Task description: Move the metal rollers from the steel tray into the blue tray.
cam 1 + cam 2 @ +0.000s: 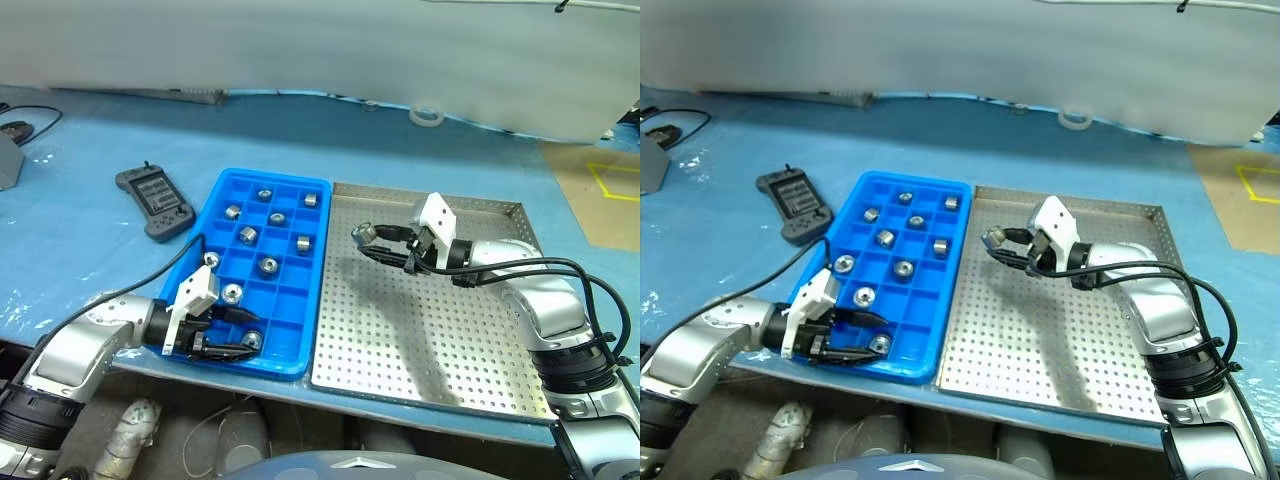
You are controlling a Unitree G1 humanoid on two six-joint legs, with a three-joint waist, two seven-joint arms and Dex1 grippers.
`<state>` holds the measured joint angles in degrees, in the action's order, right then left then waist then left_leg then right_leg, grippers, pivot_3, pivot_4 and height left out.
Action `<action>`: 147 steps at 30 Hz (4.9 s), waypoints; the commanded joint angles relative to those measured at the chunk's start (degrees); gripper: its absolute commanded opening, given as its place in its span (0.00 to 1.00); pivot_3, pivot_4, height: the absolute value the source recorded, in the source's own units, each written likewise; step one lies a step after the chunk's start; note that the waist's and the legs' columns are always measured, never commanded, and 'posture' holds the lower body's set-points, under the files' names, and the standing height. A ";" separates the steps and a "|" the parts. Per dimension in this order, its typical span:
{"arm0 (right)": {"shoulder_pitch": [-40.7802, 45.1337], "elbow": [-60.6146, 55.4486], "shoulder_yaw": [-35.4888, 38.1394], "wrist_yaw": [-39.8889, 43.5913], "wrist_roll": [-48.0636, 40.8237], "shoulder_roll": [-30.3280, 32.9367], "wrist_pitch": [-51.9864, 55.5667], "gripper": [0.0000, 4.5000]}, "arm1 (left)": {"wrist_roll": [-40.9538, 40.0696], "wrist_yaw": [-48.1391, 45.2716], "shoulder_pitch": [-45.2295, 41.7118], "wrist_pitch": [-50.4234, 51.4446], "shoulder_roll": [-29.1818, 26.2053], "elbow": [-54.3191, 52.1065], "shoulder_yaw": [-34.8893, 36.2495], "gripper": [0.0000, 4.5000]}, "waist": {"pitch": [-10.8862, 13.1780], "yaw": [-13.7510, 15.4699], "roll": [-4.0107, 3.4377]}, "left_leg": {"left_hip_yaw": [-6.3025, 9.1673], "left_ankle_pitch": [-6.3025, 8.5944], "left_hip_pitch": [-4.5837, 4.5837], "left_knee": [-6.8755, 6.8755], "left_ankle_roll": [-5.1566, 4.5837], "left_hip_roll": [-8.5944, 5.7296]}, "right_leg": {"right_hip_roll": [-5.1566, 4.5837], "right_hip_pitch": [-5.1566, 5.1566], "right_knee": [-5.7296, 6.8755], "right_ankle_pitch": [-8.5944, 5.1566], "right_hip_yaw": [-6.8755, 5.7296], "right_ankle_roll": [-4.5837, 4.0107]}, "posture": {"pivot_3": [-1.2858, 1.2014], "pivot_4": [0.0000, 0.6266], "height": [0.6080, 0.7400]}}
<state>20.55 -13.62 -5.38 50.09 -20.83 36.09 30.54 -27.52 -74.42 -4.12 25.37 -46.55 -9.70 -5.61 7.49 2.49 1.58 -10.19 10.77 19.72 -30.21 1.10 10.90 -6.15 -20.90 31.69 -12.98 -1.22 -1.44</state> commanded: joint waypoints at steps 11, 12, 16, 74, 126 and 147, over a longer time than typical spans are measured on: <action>2.17 -8.53 -2.98 4.78 -13.04 -2.37 12.60 0.35 | 2.48 1.43 -6.16 -10.03 2.38 14.07 5.48 0.87 | 0.01 0.78 -0.20 | 0.20 -0.12 -0.50 0.08 0.19 0.15 | 0.02 0.24 0.06 -0.17 0.09 0.29 | 0.52 0.24 1.00; 2.61 -7.97 -4.05 5.03 -13.09 -2.92 12.81 0.35 | 2.27 2.26 -6.53 -10.98 2.92 14.17 6.60 0.87 | -0.04 0.78 -0.12 | 0.22 -0.12 -0.46 0.06 0.18 0.13 | -0.02 0.17 0.05 -0.17 0.11 0.30 | 0.52 0.24 1.00; 3.40 -4.68 -5.88 5.84 -13.00 -4.68 12.42 0.35 | 0.17 6.34 -6.29 -11.80 5.05 10.26 10.55 0.87 | -0.22 1.48 0.18 | 0.16 -0.11 -0.03 0.01 0.16 0.02 | -0.04 -0.19 0.09 0.12 0.13 -0.14 | 0.55 0.24 1.00; -1.84 1.87 14.47 -12.66 -3.67 -10.62 0.59 0.83 | -2.24 32.92 -27.97 -5.38 30.42 17.97 9.69 0.88 | -0.34 2.70 0.37 | 0.22 0.00 0.37 -0.17 0.28 -0.11 | 0.04 -0.18 0.05 0.27 -0.17 0.20 | 0.50 0.24 1.00; 5.70 12.81 8.80 -13.54 0.30 -12.42 -6.04 0.83 | 0.63 33.60 -23.37 -7.43 31.92 12.22 8.67 0.88 | -0.19 2.27 0.13 | 0.16 0.12 0.40 -0.11 0.03 -0.06 | -0.05 -0.15 -0.16 0.15 -0.18 0.01 | 0.56 0.24 1.00; 5.78 12.92 7.56 -12.82 0.92 -12.19 -5.04 0.83 | 0.95 35.30 -23.13 -8.63 32.28 13.15 9.81 0.88 | -0.18 3.12 0.11 | 0.18 0.12 0.40 -0.08 0.04 -0.07 | -0.05 -0.16 -0.18 0.15 -0.18 0.02 | 0.57 0.24 1.00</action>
<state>25.30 0.45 2.03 36.94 -20.02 23.45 25.66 -26.48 -39.54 -26.88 17.98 -14.03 5.14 3.12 7.31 5.61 1.69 -10.01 10.90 20.12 -30.28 1.14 10.84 -6.19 -21.06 31.50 -12.82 -1.40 -1.42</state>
